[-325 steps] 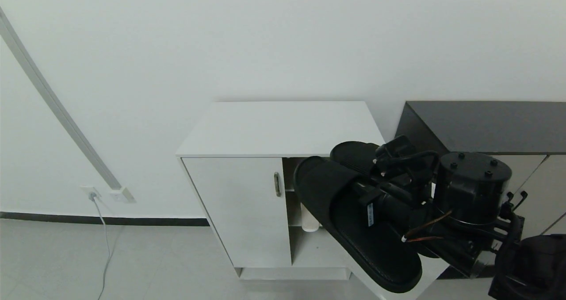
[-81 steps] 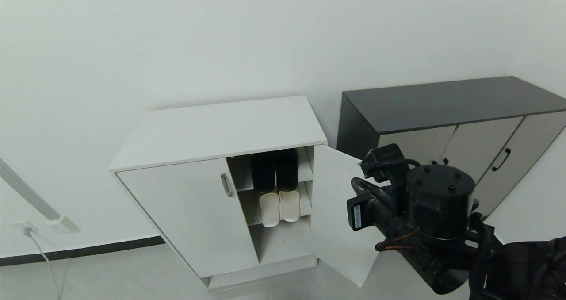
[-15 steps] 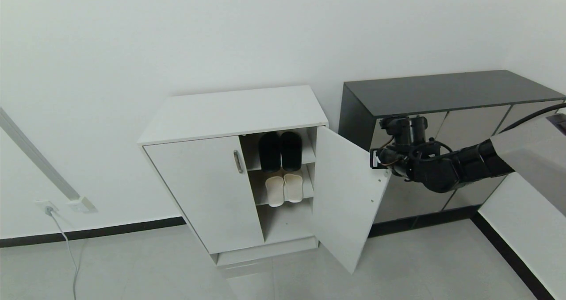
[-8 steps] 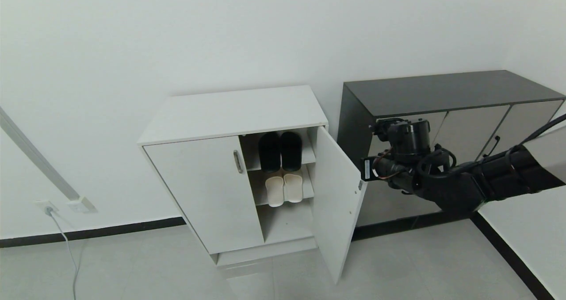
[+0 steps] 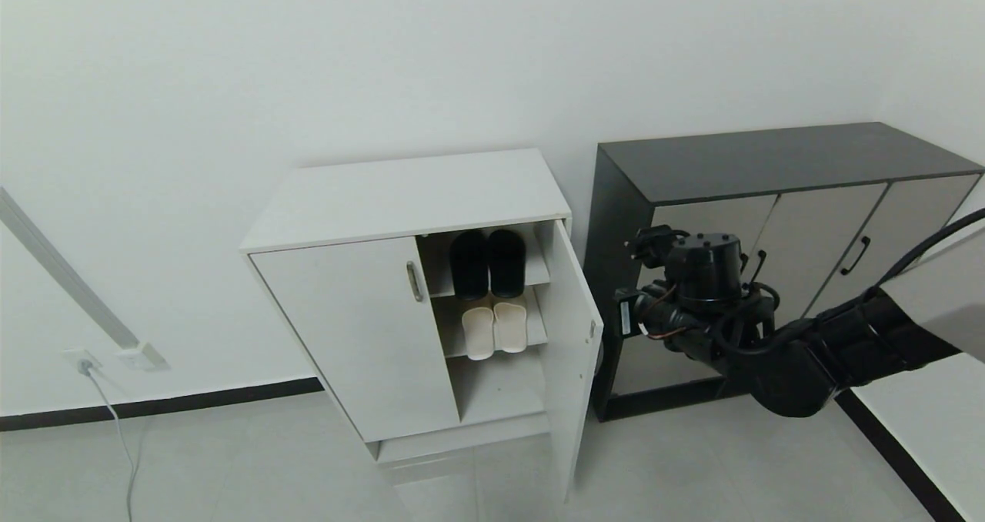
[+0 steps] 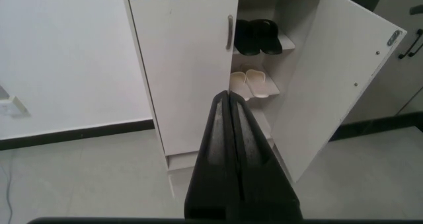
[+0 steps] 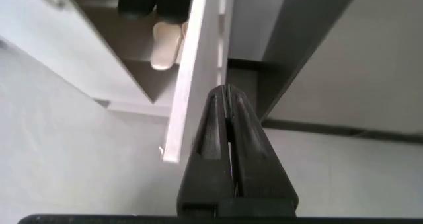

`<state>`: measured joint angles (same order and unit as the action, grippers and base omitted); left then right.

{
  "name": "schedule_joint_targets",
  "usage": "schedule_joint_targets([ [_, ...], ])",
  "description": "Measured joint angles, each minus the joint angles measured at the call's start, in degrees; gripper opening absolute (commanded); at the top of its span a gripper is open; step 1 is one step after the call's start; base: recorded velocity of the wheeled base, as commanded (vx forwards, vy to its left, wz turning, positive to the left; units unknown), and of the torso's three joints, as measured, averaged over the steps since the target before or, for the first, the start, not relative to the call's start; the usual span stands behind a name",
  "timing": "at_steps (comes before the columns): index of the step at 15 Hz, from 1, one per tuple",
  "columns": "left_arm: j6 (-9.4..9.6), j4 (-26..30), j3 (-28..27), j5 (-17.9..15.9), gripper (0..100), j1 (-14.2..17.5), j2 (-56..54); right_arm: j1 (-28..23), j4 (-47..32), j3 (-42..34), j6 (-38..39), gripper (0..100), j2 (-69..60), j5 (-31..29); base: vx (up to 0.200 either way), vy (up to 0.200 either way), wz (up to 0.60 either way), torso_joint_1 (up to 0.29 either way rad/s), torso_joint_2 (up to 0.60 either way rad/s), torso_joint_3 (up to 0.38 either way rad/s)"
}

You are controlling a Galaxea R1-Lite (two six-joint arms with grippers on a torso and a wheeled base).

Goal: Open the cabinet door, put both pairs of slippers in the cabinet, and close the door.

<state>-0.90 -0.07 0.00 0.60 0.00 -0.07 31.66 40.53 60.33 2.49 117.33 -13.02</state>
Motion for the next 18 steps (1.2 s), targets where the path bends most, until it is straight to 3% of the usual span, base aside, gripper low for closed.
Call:
schedule_joint_targets([
  [10, -0.05, 0.0, 0.0, 0.0, 0, 0.0, 0.0, 6.1, 9.6, 0.1, -1.2, 0, 7.0, -0.1, 0.000, 0.000, 0.00, 0.000, 0.00, 0.000],
  [12, -0.02, 0.0, 0.0, 0.0, 0, 0.0, 0.0, 7.8, 7.1, -0.1, -2.5, 0, 5.6, -4.3, 0.000, 0.000, 0.00, 0.000, 0.00, 0.000],
  [15, 0.00, 0.0, 0.0, 0.0, 0, 0.0, 0.0, 10.8, -3.2, 1.7, -1.5, 0, 0.2, -9.3, 0.000, 0.000, 0.00, 0.000, 0.00, 0.000],
  [18, 0.01, 0.0, 0.0, 0.0, 0, 0.0, 0.0, 12.0, -0.1, 2.8, -1.7, 0, -4.4, -9.4, 0.000, 0.000, 0.00, 0.000, 0.00, 0.000],
])
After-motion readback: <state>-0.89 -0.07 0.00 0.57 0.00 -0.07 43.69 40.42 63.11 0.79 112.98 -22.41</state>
